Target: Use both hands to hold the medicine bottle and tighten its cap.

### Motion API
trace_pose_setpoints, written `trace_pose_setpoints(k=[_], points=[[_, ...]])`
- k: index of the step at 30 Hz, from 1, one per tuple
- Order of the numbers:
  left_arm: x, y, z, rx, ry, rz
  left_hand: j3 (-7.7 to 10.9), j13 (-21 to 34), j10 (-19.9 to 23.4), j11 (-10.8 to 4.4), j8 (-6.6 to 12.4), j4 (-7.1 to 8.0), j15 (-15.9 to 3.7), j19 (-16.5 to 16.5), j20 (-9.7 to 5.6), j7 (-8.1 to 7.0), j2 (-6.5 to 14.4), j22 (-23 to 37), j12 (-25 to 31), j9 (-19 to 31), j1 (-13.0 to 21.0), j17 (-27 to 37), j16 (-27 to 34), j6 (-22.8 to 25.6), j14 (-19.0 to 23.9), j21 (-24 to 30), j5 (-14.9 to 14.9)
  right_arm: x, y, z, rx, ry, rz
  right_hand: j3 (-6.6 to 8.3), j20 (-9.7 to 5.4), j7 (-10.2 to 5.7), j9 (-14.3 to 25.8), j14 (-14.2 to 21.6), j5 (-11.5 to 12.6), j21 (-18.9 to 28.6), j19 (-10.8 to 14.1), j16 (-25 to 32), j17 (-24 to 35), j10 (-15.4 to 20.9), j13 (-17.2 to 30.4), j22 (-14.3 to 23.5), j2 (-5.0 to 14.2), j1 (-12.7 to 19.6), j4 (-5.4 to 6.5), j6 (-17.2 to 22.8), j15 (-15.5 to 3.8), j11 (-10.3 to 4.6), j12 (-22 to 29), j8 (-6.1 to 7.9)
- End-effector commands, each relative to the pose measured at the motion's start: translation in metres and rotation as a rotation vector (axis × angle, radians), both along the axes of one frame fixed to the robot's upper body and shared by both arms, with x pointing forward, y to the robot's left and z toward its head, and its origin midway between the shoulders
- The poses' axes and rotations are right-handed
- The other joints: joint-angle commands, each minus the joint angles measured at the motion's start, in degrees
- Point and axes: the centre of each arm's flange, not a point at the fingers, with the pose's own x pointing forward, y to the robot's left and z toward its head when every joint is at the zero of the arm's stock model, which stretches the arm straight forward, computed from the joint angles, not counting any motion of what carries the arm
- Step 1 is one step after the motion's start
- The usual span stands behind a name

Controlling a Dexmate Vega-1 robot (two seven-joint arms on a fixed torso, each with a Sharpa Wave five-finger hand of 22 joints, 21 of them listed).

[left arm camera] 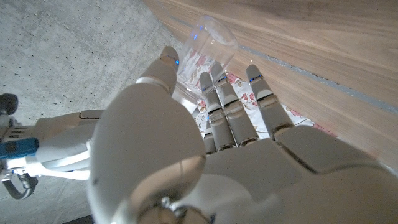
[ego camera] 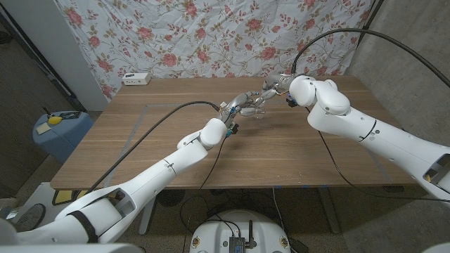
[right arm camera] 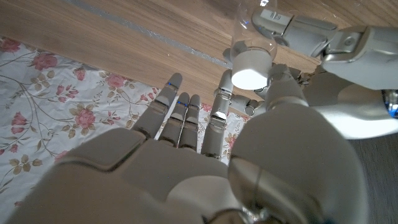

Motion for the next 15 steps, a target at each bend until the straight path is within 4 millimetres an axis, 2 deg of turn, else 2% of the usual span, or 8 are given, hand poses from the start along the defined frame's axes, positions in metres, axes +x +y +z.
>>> trace_pose_setpoints(k=[1,15], points=[[-0.0006,-0.0004,-0.0006,-0.003,0.000,0.007,2.09,0.3,7.3,-6.82,-0.07,1.72,-3.74,-0.2,-0.28,-0.35,0.5,0.1,0.3,0.1,-0.3,0.2,0.3,0.3,0.7,0.1,0.2,-0.0005,0.0008,-0.0037,-0.013,-0.016,-0.019,-0.25,-0.18,-0.06,0.1,0.7,0.1,0.4,0.8,0.2,0.2,0.8,0.1,0.2,-0.12,-0.6,0.25,1.2,0.00,0.01,0.2,0.52],[0.0009,-0.0026,-0.0003,-0.005,-0.004,-0.002,2.23,0.4,7.2,-6.74,-0.08,1.63,-3.63,-0.3,-0.36,-0.52,0.4,0.1,0.2,0.1,-0.4,0.2,0.3,0.3,0.7,0.1,0.2,0.0008,0.0026,-0.0047,-0.016,-0.047,-0.045,-1.64,-0.26,-0.33,-0.3,2.1,0.2,0.5,1.8,0.5,0.3,2.8,0.1,0.3,-0.58,-3.4,1.15,5.4,-0.21,-0.12,0.6,2.01]])
